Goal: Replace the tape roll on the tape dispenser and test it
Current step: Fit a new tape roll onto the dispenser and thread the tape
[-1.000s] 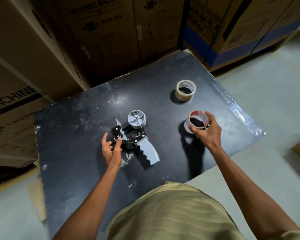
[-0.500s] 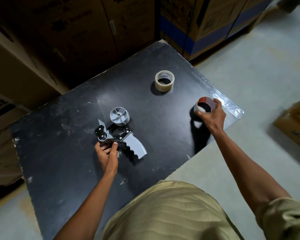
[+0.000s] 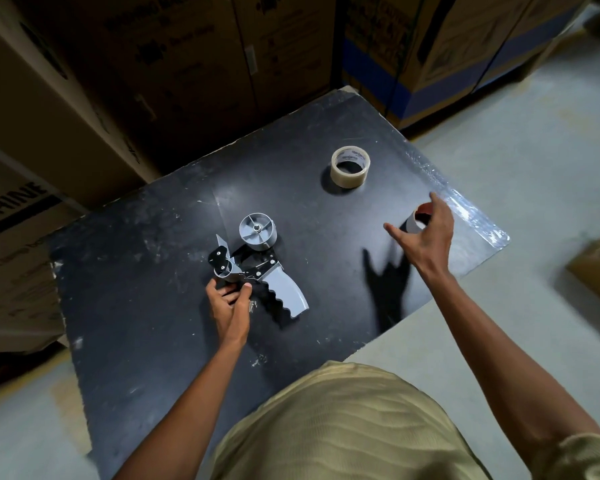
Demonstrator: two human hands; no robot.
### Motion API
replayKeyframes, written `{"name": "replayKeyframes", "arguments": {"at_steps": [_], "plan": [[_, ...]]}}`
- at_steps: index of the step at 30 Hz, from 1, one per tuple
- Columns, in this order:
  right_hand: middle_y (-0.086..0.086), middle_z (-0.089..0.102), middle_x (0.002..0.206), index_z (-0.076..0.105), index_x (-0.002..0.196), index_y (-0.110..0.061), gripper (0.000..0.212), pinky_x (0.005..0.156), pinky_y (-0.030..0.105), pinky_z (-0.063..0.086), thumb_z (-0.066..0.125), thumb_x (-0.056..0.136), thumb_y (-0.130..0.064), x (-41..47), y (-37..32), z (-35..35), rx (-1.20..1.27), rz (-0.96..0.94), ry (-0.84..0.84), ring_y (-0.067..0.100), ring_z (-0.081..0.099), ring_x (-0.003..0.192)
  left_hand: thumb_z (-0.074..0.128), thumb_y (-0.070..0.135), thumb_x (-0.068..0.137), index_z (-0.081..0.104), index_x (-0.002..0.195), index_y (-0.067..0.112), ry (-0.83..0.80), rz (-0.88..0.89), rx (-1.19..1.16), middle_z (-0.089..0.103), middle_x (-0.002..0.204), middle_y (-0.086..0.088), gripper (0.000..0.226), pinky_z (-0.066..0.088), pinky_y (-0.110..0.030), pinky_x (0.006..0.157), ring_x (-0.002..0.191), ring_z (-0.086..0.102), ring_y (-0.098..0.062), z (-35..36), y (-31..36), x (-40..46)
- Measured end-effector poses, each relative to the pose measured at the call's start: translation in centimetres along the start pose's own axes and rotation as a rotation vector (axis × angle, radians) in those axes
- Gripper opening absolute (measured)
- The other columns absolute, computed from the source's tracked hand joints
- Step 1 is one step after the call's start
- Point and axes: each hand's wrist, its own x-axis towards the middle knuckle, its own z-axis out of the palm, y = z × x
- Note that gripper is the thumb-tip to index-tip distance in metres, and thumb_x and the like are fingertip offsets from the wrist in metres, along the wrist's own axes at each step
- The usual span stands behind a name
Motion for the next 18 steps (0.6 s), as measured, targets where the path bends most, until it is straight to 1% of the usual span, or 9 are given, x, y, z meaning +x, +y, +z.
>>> {"name": "replayKeyframes", "arguments": {"at_steps": [1,2,4,6,9,11,14,16,18], "plan": [[0.021,0.053,0.141,0.043,0.149,-0.006,0.103,0.117,0.04,0.033,0.087,0.068,-0.052,-0.2,-0.4,0.6,-0.019,-0.044,-0.016,0.036,0.044,0.137,0.071,0.014,0.088,0.035,0.145,0.01,-0.001,-0.002,0.005,0.063,0.119,-0.02,0.067,0.056,-0.019,0.07,0.099,0.067,-0.028,0.0,0.0,-0.1],[0.021,0.052,0.145,0.044,0.149,-0.005,0.102,0.12,0.045,0.032,0.084,0.069,-0.055,-0.3,-0.8,1.1,-0.034,-0.071,-0.037,0.037,0.042,0.14,0.07,0.011,0.09,0.034,0.146,0.01,-0.001,-0.008,0.006,0.062,0.119,-0.019,0.066,0.056,-0.017,0.067,0.101,0.067,-0.029,0.0,0.0,-0.2],[0.021,0.05,0.149,0.046,0.148,-0.004,0.098,0.12,0.05,0.031,0.085,0.071,-0.051,-0.8,-1.7,2.2,-0.042,-0.105,-0.063,0.038,0.042,0.142,0.071,0.013,0.09,0.032,0.147,0.01,0.006,-0.022,-0.003,0.061,0.12,-0.02,0.069,0.055,-0.018,0.067,0.105,0.066,-0.032,0.0,0.1,-0.5],[0.02,0.053,0.148,0.048,0.147,-0.004,0.093,0.119,0.045,0.034,0.089,0.073,-0.044,-1.7,-3.3,3.1,-0.013,-0.109,-0.125,0.038,0.046,0.14,0.072,0.023,0.083,0.03,0.148,0.009,0.016,-0.036,-0.01,0.06,0.121,-0.021,0.079,0.056,-0.027,0.073,0.107,0.065,-0.036,-0.1,0.5,-0.9],[0.016,0.058,0.146,0.053,0.145,-0.008,0.086,0.115,0.037,0.037,0.091,0.074,-0.038,-3.8,-5.7,4.8,0.037,-0.086,-0.295,0.032,0.051,0.136,0.069,0.033,0.076,0.03,0.148,0.01,0.016,-0.055,-0.012,0.06,0.12,-0.02,0.086,0.058,-0.041,0.082,0.108,0.065,-0.036,-0.2,0.7,-1.2],[0.01,0.063,0.141,0.058,0.141,-0.01,0.083,0.113,0.032,0.042,0.093,0.071,-0.036,-5.5,-7.0,6.2,0.112,0.003,-0.419,0.025,0.058,0.131,0.07,0.035,0.074,0.03,0.148,0.011,0.015,-0.056,-0.014,0.061,0.119,-0.018,0.087,0.058,-0.046,0.087,0.108,0.065,-0.036,-0.3,0.7,-1.1],[0.006,0.071,0.126,0.063,0.135,-0.009,0.081,0.104,0.033,0.053,0.096,0.066,-0.036,-7.5,-8.4,8.3,0.243,0.159,-0.609,0.018,0.068,0.114,0.071,0.045,0.069,0.03,0.149,0.011,0.021,-0.047,-0.027,0.061,0.116,-0.014,0.095,0.057,-0.051,0.09,0.105,0.065,-0.033,-0.4,0.5,-1.1],[0.003,0.076,0.115,0.07,0.124,-0.011,0.077,0.098,0.032,0.057,0.097,0.061,-0.046,-8.2,-8.7,9.9,0.271,0.243,-0.706,0.013,0.073,0.102,0.07,0.047,0.068,0.03,0.149,0.012,0.027,-0.048,-0.034,0.061,0.115,-0.014,0.097,0.057,-0.052,0.091,0.105,0.065,-0.031,-0.4,0.5,-1.2],[0.001,0.08,0.102,0.077,0.106,-0.013,0.071,0.096,0.033,0.059,0.096,0.054,-0.058,-8.5,-8.9,11.0,0.278,0.286,-0.794,0.012,0.075,0.095,0.07,0.047,0.068,0.031,0.148,0.012,0.032,-0.048,-0.043,0.061,0.115,-0.015,0.096,0.057,-0.052,0.09,0.106,0.065,-0.034,-0.5,0.6,-1.4]]}}
